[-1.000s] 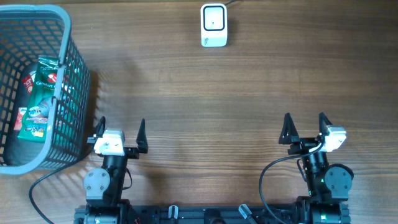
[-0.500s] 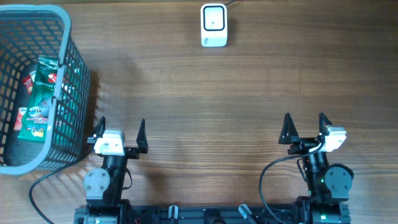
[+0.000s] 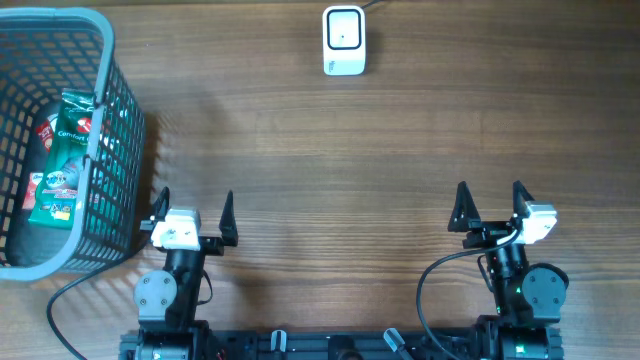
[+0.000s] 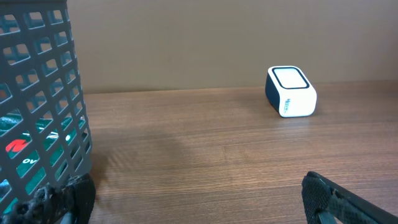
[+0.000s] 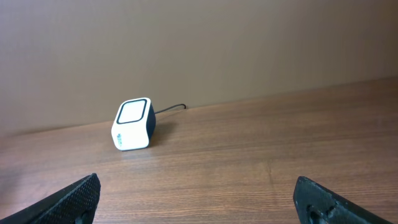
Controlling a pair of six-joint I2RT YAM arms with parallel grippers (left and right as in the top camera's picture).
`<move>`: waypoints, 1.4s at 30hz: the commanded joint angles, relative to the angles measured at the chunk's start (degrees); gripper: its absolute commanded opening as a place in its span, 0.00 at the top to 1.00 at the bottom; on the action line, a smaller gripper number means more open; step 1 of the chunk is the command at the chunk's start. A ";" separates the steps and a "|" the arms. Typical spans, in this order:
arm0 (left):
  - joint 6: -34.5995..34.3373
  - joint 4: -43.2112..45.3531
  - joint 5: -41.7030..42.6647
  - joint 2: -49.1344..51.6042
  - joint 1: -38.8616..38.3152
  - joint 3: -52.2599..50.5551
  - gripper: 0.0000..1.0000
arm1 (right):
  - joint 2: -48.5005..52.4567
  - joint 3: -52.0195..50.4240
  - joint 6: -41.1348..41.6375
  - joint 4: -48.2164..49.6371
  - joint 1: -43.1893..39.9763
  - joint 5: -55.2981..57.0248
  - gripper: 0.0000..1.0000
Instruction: Scan the item barcode
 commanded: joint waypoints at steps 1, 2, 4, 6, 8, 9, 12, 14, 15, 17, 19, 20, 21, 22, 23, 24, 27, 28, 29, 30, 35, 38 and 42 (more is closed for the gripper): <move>-0.55 -0.02 -0.57 -0.13 0.26 -0.52 0.00 | 0.02 -0.07 0.68 0.17 0.26 0.81 0.00; -0.52 -0.02 -0.57 -0.13 0.26 -0.52 0.00 | 0.02 -0.07 0.70 0.17 0.26 0.81 0.00; -0.52 -0.02 -0.57 -0.13 0.26 -0.52 0.00 | 0.02 -0.07 0.70 0.17 0.26 0.81 0.00; -0.52 0.17 -0.61 -0.13 0.26 -0.52 0.00 | 0.02 -0.07 0.68 0.17 0.26 0.81 0.00; -0.55 0.15 -0.35 -0.13 0.26 -0.52 0.00 | 0.02 -0.07 0.70 0.17 0.28 0.81 0.00; -0.55 0.15 -0.35 -0.13 0.26 -0.52 0.00 | 0.02 -0.07 0.70 0.17 0.26 0.81 0.00; -1.57 0.24 1.27 -0.13 0.26 -0.52 0.00 | 0.02 -0.07 0.68 0.17 0.26 0.81 0.00; -5.97 2.51 4.17 -0.13 0.26 -0.52 0.00 | 0.02 -0.07 0.68 0.17 0.26 0.81 0.00; -9.38 3.87 4.42 -0.13 0.26 -0.52 0.00 | 0.02 -0.07 0.68 0.17 0.26 0.81 0.00; -19.08 7.67 4.42 -0.13 0.26 -0.50 0.00 | 0.02 -0.07 0.68 0.17 0.26 0.81 0.00; -26.34 11.85 5.22 -0.13 0.26 -0.50 0.00 | 0.02 -0.07 0.68 0.17 0.26 0.81 0.00; -27.21 13.60 6.40 -0.13 0.26 -0.46 0.00 | 0.02 -0.07 0.70 0.17 0.26 0.81 0.00; -27.34 14.49 7.74 -0.13 0.26 -0.33 0.00 | 0.02 -0.07 0.70 0.17 0.26 0.81 0.00; -27.34 14.40 9.29 -0.13 0.26 0.20 0.00 | 0.02 -0.07 0.68 0.17 0.26 0.81 0.00; -27.34 14.45 10.38 -0.13 0.26 0.55 0.00 | 0.02 -0.07 0.68 0.17 0.26 0.81 0.00; -27.34 14.43 11.63 -0.13 0.26 1.20 0.00 | 0.02 -0.07 0.68 0.17 0.26 0.81 0.00; -27.32 14.45 12.15 0.15 0.26 4.24 0.00 | 0.02 -0.07 0.68 0.17 0.28 0.81 0.00; -27.30 14.43 12.15 0.33 0.26 5.46 0.00 | 0.02 -0.07 0.68 0.17 0.26 0.81 0.00; -27.30 14.43 12.15 0.52 0.26 6.45 0.00 | 0.02 -0.07 0.68 0.17 0.26 0.81 0.00; -27.30 14.43 12.13 0.87 0.26 7.48 0.00 | 0.02 -0.07 0.68 0.17 0.26 0.81 0.00; -27.32 14.40 12.15 7.85 0.26 15.04 0.00 | 0.02 -0.07 0.70 0.17 0.26 0.81 0.00; -27.32 14.08 12.17 15.08 0.26 20.94 0.00 | 0.02 -0.07 0.70 0.17 0.26 0.81 0.00; -27.30 11.52 12.17 25.55 0.26 31.08 0.00 | 0.02 -0.07 0.68 0.17 0.26 0.81 0.00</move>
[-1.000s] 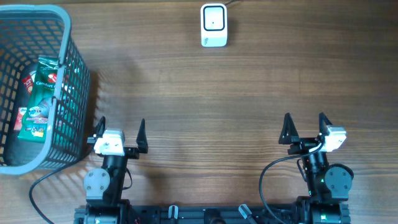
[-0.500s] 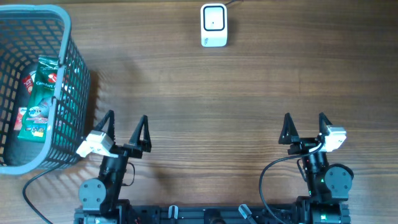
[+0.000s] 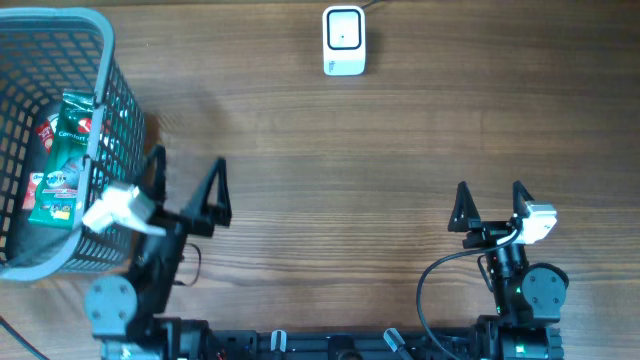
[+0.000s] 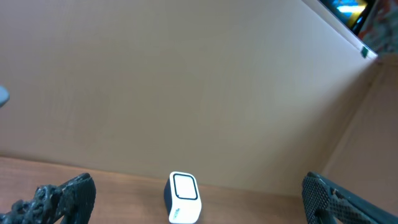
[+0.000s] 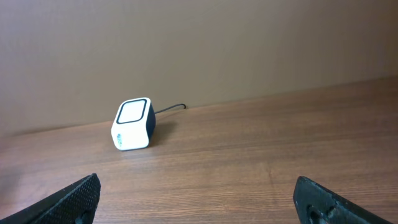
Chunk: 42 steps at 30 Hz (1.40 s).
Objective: Scan the item barcode
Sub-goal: 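Reach the left gripper into the basket and grasp the green 3M pack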
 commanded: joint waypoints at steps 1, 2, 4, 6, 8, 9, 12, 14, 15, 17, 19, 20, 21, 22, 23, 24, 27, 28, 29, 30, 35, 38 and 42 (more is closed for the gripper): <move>-0.68 -4.28 0.83 9.94 0.26 12.37 0.00 | -0.04 -0.07 0.68 0.17 0.26 0.79 0.00; -0.68 -6.73 0.83 12.59 0.26 15.93 0.00 | -0.04 -0.07 0.68 0.17 0.26 0.79 0.00; -0.44 -14.69 0.81 19.23 0.26 26.53 0.00 | -0.04 -0.07 0.68 0.17 0.26 0.79 0.00; 1.33 -23.41 0.87 25.07 0.26 37.35 0.00 | -0.04 -0.07 0.70 0.17 0.26 0.79 0.01; 3.02 -29.70 0.85 29.09 0.26 45.48 0.00 | -0.04 -0.07 0.70 0.17 0.26 0.79 0.00; 2.97 -34.64 0.85 32.02 0.26 51.10 0.00 | -0.04 -0.07 0.68 0.17 0.26 0.79 0.00; 2.97 -42.47 1.29 34.60 0.26 53.75 0.00 | -0.04 -0.07 0.70 0.17 0.26 0.79 0.00; 3.02 -44.44 0.94 35.45 0.28 53.75 0.00 | -0.04 -0.07 0.70 0.17 0.26 0.79 0.00; 2.95 -44.72 -1.33 35.80 0.28 53.77 0.00 | -0.04 -0.07 0.68 0.17 0.26 0.79 0.00; 0.68 -44.57 -6.88 35.80 0.28 53.79 0.00 | -0.04 -0.07 0.70 0.17 0.26 0.79 0.00; -2.49 -44.48 -12.00 35.80 0.28 54.60 0.00 | -0.04 -0.07 0.68 0.17 0.26 0.79 0.00; -2.64 -44.54 -14.93 36.04 0.28 55.43 0.00 | -0.04 -0.07 0.68 0.17 0.26 0.79 0.00; -2.67 -44.87 -17.64 36.26 0.28 56.24 0.00 | -0.04 -0.07 0.68 0.17 0.26 0.79 0.00; -2.82 -45.90 -21.88 36.81 0.28 57.48 0.00 | -0.04 -0.07 0.68 0.17 0.28 0.79 0.00; -3.69 -47.52 -26.01 37.46 0.44 58.88 0.00 | -0.04 -0.07 0.68 0.17 0.26 0.79 0.00; -4.11 -49.77 -29.49 38.45 1.22 60.78 0.00 | -0.04 -0.07 0.68 0.17 0.26 0.79 0.00; -4.17 -56.54 -32.63 41.79 7.37 66.99 0.00 | -0.04 -0.07 0.68 0.17 0.26 0.79 0.00; -4.90 -58.45 -32.65 42.66 9.90 68.57 0.00 | -0.04 -0.07 0.68 0.17 0.26 0.79 0.00; -5.75 -60.61 -32.11 43.71 13.35 70.25 0.00 | -0.04 -0.07 0.68 0.17 0.26 0.79 0.00; -6.43 -62.18 -30.34 44.72 17.53 71.28 0.00 | -0.04 -0.07 0.70 0.17 0.26 0.79 0.00; -7.13 -66.71 -10.34 48.98 37.33 71.69 0.00 | -0.04 -0.07 0.68 0.17 0.26 0.79 0.00; -7.08 -69.33 -2.25 51.91 45.03 71.67 0.00 | -0.04 -0.07 0.68 0.17 0.26 0.79 0.00; -3.30 -73.48 -1.07 57.66 47.93 71.65 0.00 | -0.04 -0.07 0.68 0.17 0.26 0.79 0.00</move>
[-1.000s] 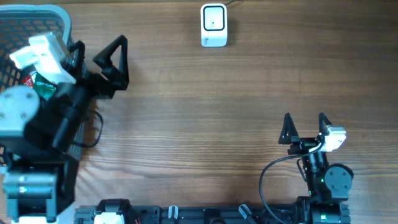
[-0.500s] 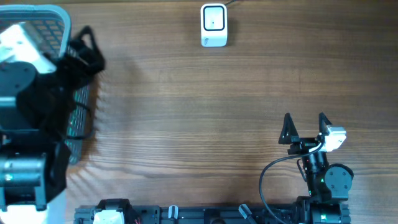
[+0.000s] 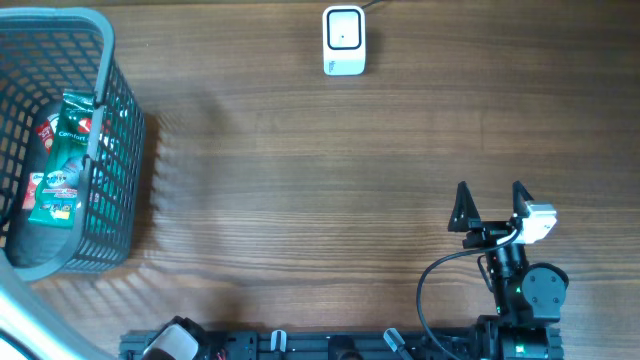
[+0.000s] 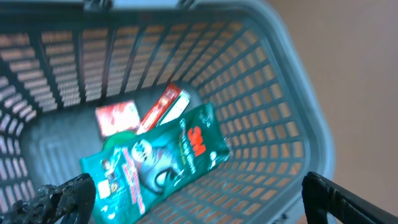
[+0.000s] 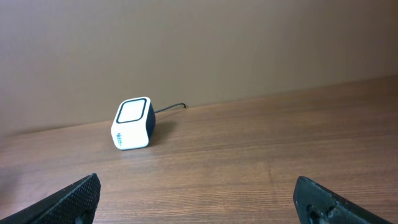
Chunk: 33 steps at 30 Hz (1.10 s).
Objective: Scan the item barcode
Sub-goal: 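Reach the left gripper into the basket and grasp the green 3M pack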
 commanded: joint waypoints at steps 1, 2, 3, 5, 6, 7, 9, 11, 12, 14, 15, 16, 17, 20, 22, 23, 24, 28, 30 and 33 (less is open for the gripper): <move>3.91 -2.62 5.05 4.79 1.22 0.55 0.00 | -0.15 -0.07 0.70 0.17 0.28 0.79 0.00; 4.15 -2.67 5.05 5.95 1.16 -0.09 0.00 | -0.15 -0.07 0.68 0.17 0.26 0.79 0.00; 4.31 -2.08 5.05 7.17 1.16 -1.11 0.00 | -0.15 -0.07 0.66 0.17 0.26 0.79 0.00; 4.31 -1.27 5.05 8.68 1.18 -2.38 0.00 | -0.15 -0.07 0.68 0.17 0.26 0.79 0.00; 4.31 -0.83 5.05 9.42 1.18 -3.30 0.00 | -0.15 -0.07 0.68 0.17 0.26 0.79 0.00; 4.31 -0.48 5.05 9.73 1.18 -3.98 0.00 | -0.15 -0.07 0.70 0.17 0.26 0.79 0.00; 4.33 0.26 5.03 10.03 1.18 -5.68 0.00 | -0.15 -0.07 0.70 0.17 0.26 0.79 0.00; 4.35 1.18 5.03 10.12 1.18 -8.79 0.00 | -0.15 -0.07 0.68 0.17 0.26 0.79 0.00; 4.55 1.99 4.98 10.12 1.18 -10.43 0.00 | -0.15 -0.07 0.68 0.17 0.28 0.79 0.00; 4.50 3.87 4.98 10.12 1.18 -13.81 0.00 | -0.15 -0.07 0.68 0.17 0.28 0.79 0.00; 4.39 4.87 5.01 10.12 1.18 -16.04 0.00 | -0.15 -0.07 0.68 0.17 0.26 0.79 0.00; 4.26 5.46 4.98 10.12 1.27 -17.73 0.00 | -0.15 -0.07 0.70 0.17 0.26 0.79 0.00; 4.26 5.51 4.98 10.12 1.55 -18.45 0.00 | -0.15 -0.07 0.68 0.17 0.26 0.79 0.00; 4.26 3.78 4.98 10.12 3.08 -19.08 0.00 | -0.15 -0.07 0.68 0.17 0.26 0.79 0.00; 4.26 1.27 4.98 10.12 4.61 -19.08 0.00 | -0.15 -0.07 0.68 0.17 0.26 0.79 0.00; 4.28 0.20 4.76 10.12 5.14 -19.17 0.00 | -0.15 -0.07 0.68 0.17 0.26 0.79 0.00; 4.31 -0.13 3.67 10.12 5.35 -19.58 0.00 | -0.15 -0.07 0.68 0.17 0.26 0.79 0.00; 4.26 1.99 2.67 10.12 5.35 -22.67 0.00 | -0.15 -0.07 0.68 0.17 0.26 0.79 0.00; 4.28 5.42 2.67 10.14 5.35 -25.99 0.00 | -0.15 -0.07 0.68 0.17 0.26 0.79 0.00; 1.29 10.12 3.13 10.34 5.35 -30.60 0.00 | -0.15 -0.07 0.68 0.17 0.26 0.79 0.00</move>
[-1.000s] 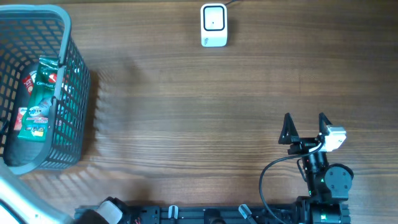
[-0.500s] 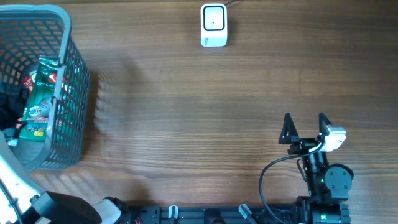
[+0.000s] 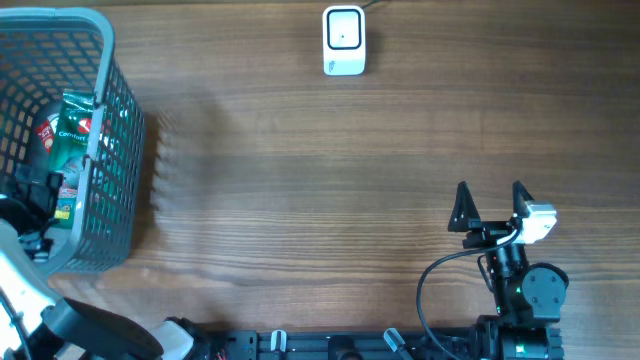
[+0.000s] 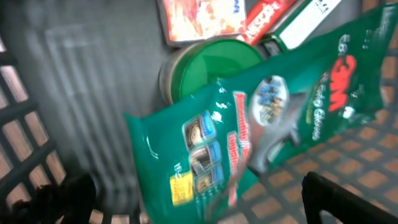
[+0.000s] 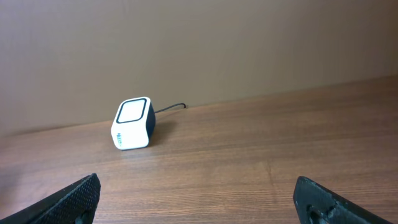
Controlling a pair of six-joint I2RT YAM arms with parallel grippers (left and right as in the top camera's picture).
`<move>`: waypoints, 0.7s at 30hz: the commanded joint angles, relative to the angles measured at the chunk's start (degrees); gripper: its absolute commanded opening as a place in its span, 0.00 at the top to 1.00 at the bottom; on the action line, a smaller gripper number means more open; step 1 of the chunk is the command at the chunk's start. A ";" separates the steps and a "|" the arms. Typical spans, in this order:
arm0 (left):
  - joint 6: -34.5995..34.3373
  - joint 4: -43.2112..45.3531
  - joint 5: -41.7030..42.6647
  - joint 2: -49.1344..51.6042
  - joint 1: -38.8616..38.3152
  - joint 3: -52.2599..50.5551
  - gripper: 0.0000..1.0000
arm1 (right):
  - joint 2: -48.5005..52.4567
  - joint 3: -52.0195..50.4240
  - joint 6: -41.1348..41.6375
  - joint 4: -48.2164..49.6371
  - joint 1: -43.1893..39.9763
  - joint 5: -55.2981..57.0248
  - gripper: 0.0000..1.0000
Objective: Scan the item barcode
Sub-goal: 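Reach the left gripper into the basket and grasp the green 3M pack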
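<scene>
A green 3M packet (image 4: pixel 261 124) lies in the grey mesh basket (image 3: pixel 60 14) at the table's left, and shows in the overhead view as well (image 3: pixel 70 140). My left gripper (image 4: pixel 193 202) is open inside the basket, just over the packet's lower end, with its fingers wide apart on either side. Overhead, the left gripper (image 3: pixel 38 205) sits at the basket's near end. The white barcode scanner (image 3: pixel 343 40) stands at the far middle of the table, also in the right wrist view (image 5: pixel 132 123). My right gripper (image 5: pixel 199 202) is open and holds nothing, near the front edge (image 3: pixel 490 205).
Under and beside the packet lie a round green lid (image 4: pixel 211 65), a red-orange sachet (image 4: pixel 199 15) and a red tube (image 4: pixel 267 12). The basket's mesh walls (image 4: pixel 25 124) close in around the left gripper. The scanner's cable runs off the far edge.
My left gripper has come down from above the basket into it, close over the green packet. Its jaws are still open. The right arm and the scanner have not moved.
Both grippers first rested open at the table's front edge. Then the left arm was raised and turned toward the basket. After that it looked down into the basket from above, and now it is low inside, over the green packet. The right arm stayed still.
</scene>
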 commanded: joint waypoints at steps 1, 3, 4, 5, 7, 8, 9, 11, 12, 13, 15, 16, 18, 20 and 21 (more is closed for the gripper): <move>-2.34 3.89 0.76 0.42 0.33 -5.38 0.00 | -0.15 -0.07 0.68 0.17 0.26 0.79 0.00; -2.32 7.58 4.17 0.42 0.22 -8.09 0.00 | -0.15 -0.07 0.70 0.17 0.26 0.79 0.01; -2.32 9.07 5.90 0.48 0.07 -9.16 0.00 | -0.15 -0.07 0.70 0.17 0.26 0.79 0.00; -2.32 9.68 6.62 0.63 -0.22 -9.64 0.00 | -0.15 -0.07 0.68 0.17 0.26 0.79 0.00; -2.32 10.54 7.04 1.64 -1.40 -9.88 0.00 | -0.15 -0.07 0.68 0.17 0.26 0.79 0.00; -2.34 11.28 7.04 2.69 -2.54 -9.88 0.00 | -0.15 -0.07 0.68 0.17 0.26 0.79 0.00; -2.34 11.96 7.02 3.45 -3.41 -9.88 0.00 | -0.15 -0.07 0.68 0.17 0.26 0.79 0.00; -2.32 15.19 7.02 6.08 -6.19 -9.88 0.00 | -0.15 -0.07 0.68 0.17 0.26 0.79 0.00; -2.34 16.85 7.06 7.17 -7.34 -9.88 0.00 | -0.15 -0.07 0.68 0.17 0.26 0.79 0.00; -2.34 18.36 7.34 8.09 -8.46 -9.88 0.00 | -0.15 -0.07 0.68 0.17 0.26 0.79 0.00; -2.32 20.98 8.50 9.03 -10.27 -9.88 0.00 | -0.15 -0.07 0.70 0.17 0.26 0.79 0.00; -2.32 22.34 8.96 9.22 -11.23 -9.88 0.00 | -0.15 -0.07 0.68 0.17 0.28 0.79 0.00; -2.34 25.38 9.20 9.18 -12.96 -9.84 0.34 | -0.15 -0.07 0.66 0.17 0.26 0.79 0.00; -2.34 28.20 12.35 9.11 -13.25 -9.68 0.80 | -0.15 -0.07 0.68 0.17 0.26 0.79 0.00; -2.34 29.51 14.69 8.85 -13.11 -9.42 0.96 | -0.15 -0.07 0.70 0.17 0.26 0.79 0.00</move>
